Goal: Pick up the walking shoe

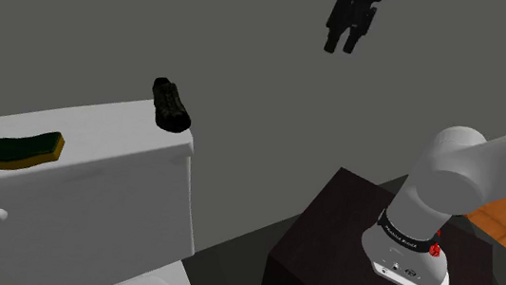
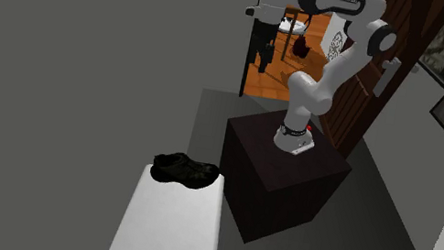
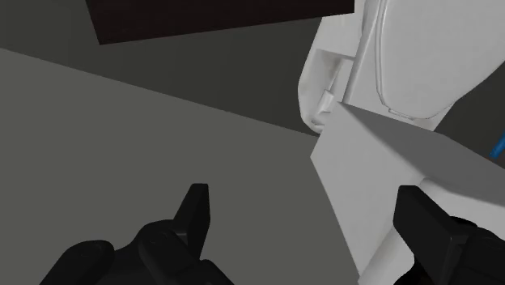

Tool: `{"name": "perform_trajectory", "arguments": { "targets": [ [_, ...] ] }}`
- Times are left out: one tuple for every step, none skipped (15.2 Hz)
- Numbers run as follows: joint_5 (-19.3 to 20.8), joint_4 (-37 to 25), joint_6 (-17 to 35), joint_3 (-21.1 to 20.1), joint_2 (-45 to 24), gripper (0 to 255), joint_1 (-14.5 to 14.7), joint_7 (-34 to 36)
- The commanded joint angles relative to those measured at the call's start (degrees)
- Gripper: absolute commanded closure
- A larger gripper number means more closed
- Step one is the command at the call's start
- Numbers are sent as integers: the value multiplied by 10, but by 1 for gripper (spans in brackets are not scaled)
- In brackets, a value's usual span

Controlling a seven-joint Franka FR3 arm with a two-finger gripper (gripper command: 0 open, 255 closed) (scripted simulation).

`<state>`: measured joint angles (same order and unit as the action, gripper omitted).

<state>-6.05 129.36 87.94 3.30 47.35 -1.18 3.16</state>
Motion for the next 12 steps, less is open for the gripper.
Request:
{"name": "perform_trajectory", "arguments": {
  "targets": [
    [0,0,0,0,0,0,0,0],
    [-6,-3,10,-12,-14,0,1,14],
    [-11,-8,20,-23,-28,0,2,28],
    [-16,-13,30,-34,-44,0,3,42],
    [-20,-19,40,-45,-59,0,4,56],
    [-24,-26,49,-56,-76,0,4,70],
    [-27,-33,58,-67,-93,0,5,85],
    [-30,-42,67,-77,-110,0,6,99],
    [-32,-51,75,-87,-128,0,6,113],
    [-33,-61,83,-98,-147,0,6,127],
    [-34,-72,91,-107,-166,0,6,141],
    [-34,-84,98,-117,-185,0,6,155]
  ]
}}
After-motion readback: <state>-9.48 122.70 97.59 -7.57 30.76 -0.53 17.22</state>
